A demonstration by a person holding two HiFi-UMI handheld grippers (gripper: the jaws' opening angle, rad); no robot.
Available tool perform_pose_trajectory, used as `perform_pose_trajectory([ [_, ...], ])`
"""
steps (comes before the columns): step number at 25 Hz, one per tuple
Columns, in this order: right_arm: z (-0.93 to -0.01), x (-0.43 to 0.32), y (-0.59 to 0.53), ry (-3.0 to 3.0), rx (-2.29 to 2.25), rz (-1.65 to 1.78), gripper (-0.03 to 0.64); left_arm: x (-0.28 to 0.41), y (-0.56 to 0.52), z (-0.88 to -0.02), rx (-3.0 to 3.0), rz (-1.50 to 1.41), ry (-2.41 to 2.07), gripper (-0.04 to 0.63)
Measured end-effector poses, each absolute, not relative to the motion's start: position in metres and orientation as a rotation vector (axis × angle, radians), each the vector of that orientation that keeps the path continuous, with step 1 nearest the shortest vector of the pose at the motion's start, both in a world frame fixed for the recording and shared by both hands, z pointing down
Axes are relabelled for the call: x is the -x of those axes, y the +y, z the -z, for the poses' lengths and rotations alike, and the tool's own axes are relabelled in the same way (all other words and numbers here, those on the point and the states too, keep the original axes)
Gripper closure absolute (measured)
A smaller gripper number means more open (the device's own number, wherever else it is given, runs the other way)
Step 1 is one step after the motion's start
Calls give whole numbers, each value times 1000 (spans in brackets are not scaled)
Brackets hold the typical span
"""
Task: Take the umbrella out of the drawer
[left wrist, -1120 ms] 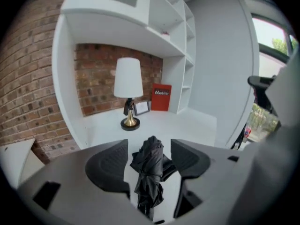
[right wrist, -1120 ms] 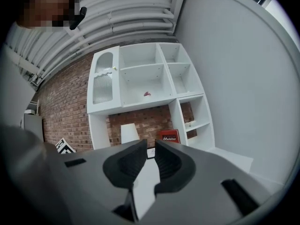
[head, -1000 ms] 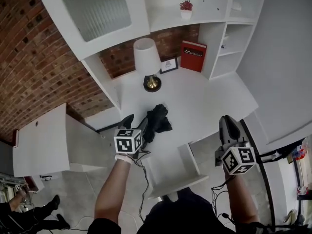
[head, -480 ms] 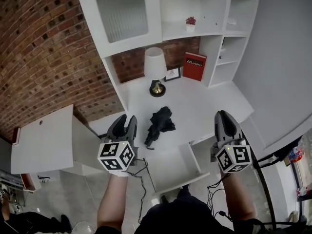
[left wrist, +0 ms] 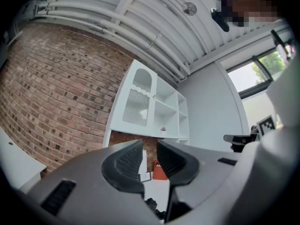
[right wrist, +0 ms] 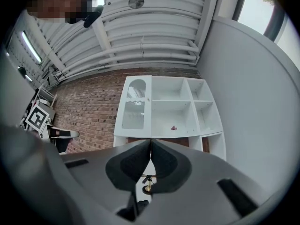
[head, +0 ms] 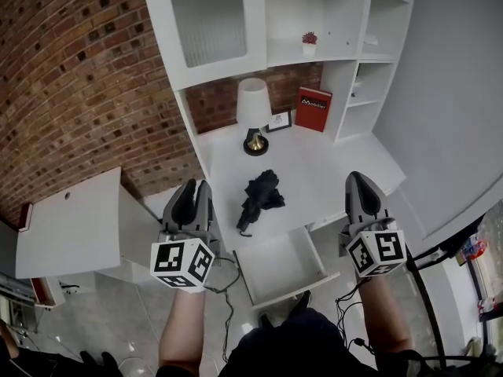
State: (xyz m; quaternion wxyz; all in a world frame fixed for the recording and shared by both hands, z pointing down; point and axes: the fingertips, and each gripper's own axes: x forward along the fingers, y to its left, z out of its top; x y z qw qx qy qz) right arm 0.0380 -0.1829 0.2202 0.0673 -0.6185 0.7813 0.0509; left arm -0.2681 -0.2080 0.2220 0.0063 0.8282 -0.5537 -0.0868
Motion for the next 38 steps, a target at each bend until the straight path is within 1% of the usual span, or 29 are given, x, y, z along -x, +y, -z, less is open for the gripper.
perform_pose_trajectory([
  [9, -191, -21, -193, 2440, 1744, -290, 617, 254, -194, -183, -2722, 210, -1882, 506],
  [22, -191, -65, -220, 2487, 1663, -286, 617, 247, -198, -176, -2586, 191, -2072, 506],
  [38, -196, -94, -236, 2519, 1622, -279, 617, 223, -202, -182, -2531, 137, -2136, 506],
])
